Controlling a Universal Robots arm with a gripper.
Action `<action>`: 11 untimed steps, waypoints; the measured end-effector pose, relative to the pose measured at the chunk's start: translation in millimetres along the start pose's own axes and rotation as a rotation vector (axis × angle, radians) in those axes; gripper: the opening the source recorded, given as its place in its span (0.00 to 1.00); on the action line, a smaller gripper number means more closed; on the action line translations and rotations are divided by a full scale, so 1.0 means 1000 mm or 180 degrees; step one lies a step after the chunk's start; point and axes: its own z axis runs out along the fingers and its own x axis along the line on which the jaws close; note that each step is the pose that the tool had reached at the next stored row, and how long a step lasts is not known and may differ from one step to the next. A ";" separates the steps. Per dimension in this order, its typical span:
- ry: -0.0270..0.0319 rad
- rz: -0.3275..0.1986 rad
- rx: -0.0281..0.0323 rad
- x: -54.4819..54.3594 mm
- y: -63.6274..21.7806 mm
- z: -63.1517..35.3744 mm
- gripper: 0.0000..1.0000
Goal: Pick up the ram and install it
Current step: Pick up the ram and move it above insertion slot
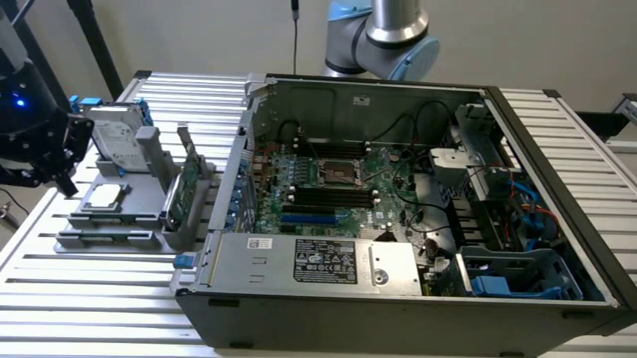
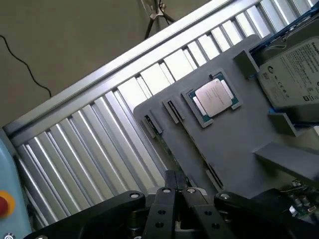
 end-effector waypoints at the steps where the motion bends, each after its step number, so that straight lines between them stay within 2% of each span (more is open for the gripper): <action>1: 0.0002 -0.0058 0.0002 0.000 0.0000 0.0003 0.11; 8: 0.0020 -0.0464 0.0017 0.000 -0.0001 0.0027 0.11; 11: 0.0024 -0.0637 0.0030 0.000 -0.0001 0.0039 0.11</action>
